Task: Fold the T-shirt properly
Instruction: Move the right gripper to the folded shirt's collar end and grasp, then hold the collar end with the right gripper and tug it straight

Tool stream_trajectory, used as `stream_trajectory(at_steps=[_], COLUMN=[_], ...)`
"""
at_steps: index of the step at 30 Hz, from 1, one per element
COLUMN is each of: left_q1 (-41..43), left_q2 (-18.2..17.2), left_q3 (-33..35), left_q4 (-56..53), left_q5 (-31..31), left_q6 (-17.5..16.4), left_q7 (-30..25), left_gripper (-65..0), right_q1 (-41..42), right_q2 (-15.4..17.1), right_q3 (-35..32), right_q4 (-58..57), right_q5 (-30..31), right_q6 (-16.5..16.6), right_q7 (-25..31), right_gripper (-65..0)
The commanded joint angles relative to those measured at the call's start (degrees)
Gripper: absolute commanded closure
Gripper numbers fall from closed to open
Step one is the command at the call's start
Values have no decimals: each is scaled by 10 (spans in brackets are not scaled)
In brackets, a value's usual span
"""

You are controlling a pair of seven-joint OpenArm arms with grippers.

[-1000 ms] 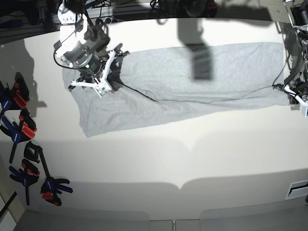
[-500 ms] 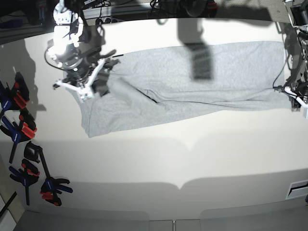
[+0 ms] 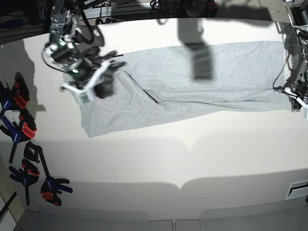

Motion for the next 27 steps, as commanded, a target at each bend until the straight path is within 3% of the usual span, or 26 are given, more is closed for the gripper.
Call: stream_trajectory(at_steps=[1,4,11,15,19,25,27], left_q1=[-8,-8,-8,-8,-8,-8,-8], left_q2=[-13,-13,-13,-13,-13,-13,-13], left_q3=[-4,-4,-4,-4,-4,-4,-4], left_q4=[9,9,9,9,9,9,9], left_q5=[-7,-19,-19,-19,-19,-19,-19], left_q6=[2,2,2,2,2,2,2], left_q7=[-15,-14,-11,-10,-10,-7,-7], left_gripper=[0,0,0,0,0,0,0], right_q1=[17,53,121,144,153,155,155], right_q2=[5,5,2,2,2,2,2], right_q3=[-13,-49,-47,-48,-48,-48,-48], right_q4=[12,12,11,11,11,-11,-32], right_q5=[4,52,69,99,83,59,59], right_q6=[0,-22,-68,-68,-68,-68,-68], right_q7=[-1,-47,-32,-54,-61,-52,-41], right_gripper=[-162,-185,-187,-186,-187,-327,-335])
